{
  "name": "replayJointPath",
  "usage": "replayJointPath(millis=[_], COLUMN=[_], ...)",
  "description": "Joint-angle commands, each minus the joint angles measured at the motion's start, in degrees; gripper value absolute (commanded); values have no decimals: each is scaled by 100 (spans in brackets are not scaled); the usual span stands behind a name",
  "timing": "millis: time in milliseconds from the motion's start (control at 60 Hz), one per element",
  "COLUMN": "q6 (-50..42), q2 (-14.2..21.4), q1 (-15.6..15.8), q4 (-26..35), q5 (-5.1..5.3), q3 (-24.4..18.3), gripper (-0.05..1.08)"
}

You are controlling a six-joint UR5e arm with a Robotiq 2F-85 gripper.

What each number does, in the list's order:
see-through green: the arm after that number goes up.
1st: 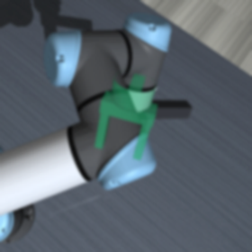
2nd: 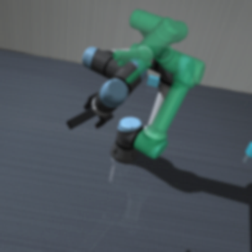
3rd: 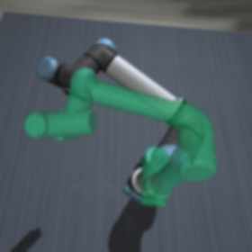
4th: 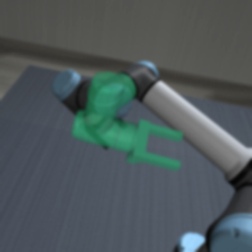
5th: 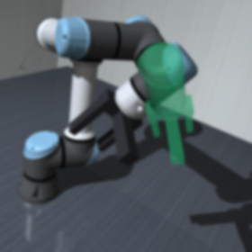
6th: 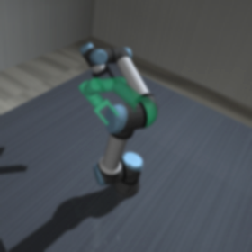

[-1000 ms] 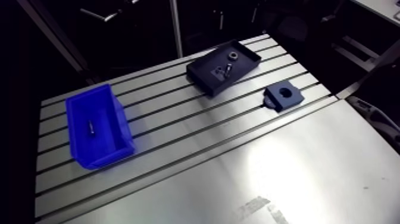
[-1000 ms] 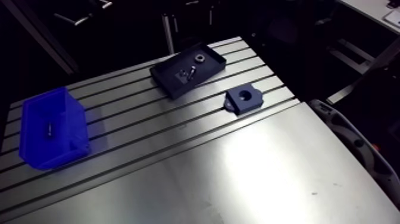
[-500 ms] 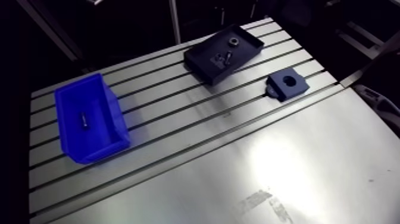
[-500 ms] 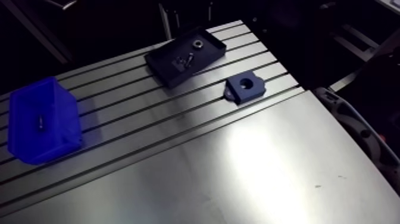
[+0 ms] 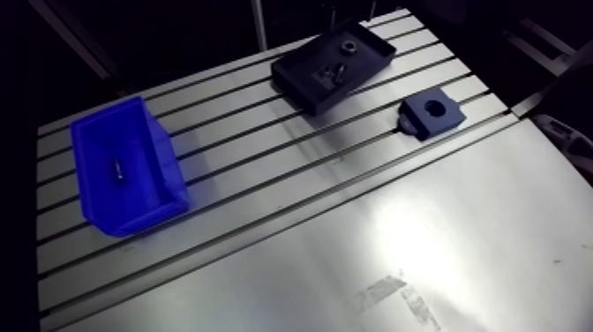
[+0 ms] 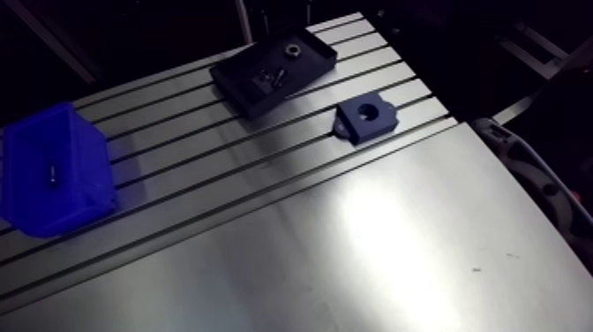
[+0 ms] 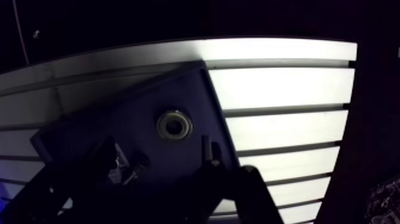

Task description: Pick up the bearing and press it into the housing until flush.

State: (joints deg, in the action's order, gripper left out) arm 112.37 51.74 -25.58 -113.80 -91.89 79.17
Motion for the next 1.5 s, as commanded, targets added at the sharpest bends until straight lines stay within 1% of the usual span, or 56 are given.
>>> replayJointPath(millis=[17, 183, 833, 1083, 1133, 1500], q6=[-7, -9, 0, 0, 0, 0], q2=[-44, -64, -205, -230, -240, -275], q1=[-8, -17, -44, -35, -42, -35], q4=[-24, -106, -209, -217, -217, -217], q5=[0, 0, -8, -8, -8, -8], q3=[31, 74, 94, 94, 94, 77], gripper=[23, 25, 26, 29, 31, 35])
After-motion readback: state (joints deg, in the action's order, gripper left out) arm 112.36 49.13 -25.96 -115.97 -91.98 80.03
